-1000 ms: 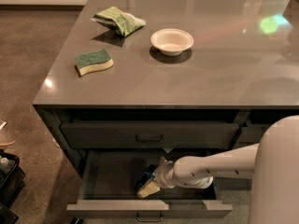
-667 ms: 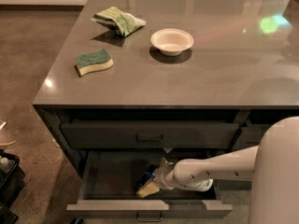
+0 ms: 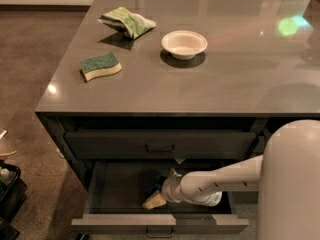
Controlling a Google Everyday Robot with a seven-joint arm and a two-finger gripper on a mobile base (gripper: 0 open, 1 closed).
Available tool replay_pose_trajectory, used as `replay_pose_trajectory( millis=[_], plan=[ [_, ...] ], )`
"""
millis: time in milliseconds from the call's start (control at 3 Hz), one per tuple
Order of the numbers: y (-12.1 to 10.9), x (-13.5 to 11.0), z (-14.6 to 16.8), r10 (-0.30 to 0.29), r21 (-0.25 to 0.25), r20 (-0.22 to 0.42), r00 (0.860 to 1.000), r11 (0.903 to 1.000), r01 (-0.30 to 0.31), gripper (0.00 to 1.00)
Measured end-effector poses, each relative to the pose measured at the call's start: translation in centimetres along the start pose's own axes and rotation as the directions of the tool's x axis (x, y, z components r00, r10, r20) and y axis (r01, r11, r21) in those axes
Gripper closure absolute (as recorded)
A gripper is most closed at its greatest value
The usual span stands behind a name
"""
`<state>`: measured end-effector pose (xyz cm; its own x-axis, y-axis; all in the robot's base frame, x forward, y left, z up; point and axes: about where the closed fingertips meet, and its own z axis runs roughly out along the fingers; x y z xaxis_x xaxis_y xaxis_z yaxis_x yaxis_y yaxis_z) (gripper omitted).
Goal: Pick pepsi can from middle drawer and place on counter
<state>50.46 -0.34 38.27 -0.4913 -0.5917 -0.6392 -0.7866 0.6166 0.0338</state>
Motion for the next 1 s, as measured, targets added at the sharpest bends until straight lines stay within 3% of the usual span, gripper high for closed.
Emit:
replay_pose_trajectory(
  millis=[333,1000],
  plan=[
    [0.38,1.03,0.48,0.001,-0.004,-0.035,0.999,1.0,-0.001,0.0],
    [0.38,1.02,0.5,0.001,-0.005,-0.036,0.999,1.0,-0.001,0.42]
  ],
)
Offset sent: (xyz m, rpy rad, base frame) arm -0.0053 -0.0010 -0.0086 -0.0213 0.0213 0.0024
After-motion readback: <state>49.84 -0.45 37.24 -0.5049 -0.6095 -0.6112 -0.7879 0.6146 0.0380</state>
